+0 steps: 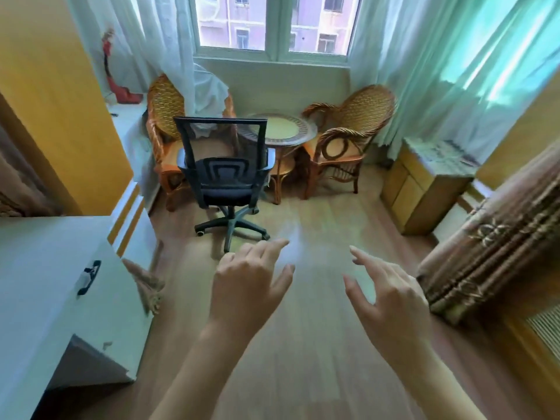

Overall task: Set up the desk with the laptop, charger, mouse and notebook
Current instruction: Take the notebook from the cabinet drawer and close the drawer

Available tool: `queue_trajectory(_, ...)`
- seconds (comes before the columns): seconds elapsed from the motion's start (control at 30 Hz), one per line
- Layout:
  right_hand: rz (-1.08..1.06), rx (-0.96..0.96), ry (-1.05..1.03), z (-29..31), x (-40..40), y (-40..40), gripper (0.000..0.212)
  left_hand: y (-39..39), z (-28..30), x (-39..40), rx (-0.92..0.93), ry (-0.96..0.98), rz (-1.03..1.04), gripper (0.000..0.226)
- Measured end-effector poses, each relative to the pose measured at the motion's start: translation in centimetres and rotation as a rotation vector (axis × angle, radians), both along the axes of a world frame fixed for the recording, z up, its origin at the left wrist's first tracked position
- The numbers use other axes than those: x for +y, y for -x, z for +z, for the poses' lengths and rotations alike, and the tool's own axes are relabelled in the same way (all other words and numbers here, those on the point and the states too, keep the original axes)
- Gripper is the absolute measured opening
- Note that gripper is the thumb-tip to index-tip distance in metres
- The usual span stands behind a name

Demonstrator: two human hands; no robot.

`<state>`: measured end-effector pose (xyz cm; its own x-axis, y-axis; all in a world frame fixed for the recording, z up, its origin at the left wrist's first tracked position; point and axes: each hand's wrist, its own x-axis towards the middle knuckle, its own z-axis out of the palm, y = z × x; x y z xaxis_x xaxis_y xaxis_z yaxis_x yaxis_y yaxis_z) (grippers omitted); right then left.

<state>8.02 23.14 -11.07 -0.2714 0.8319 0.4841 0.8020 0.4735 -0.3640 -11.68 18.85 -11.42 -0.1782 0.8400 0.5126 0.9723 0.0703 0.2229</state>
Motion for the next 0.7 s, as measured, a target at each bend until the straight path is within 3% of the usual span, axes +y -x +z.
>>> queue_trajectory(0.27,-0.111,0.106,0.039,-0.1,9.0,-5.5,0.045,-4.2,-0.6,11.2,-0.061,0.068,-0.145,0.041)
queue_trajectory(0.7,-0.305,0.078,0.050,-1.7,34.5,-1.4,0.041,-1.1,-0.8,40.7,0.053,0.181,-0.378,0.037)
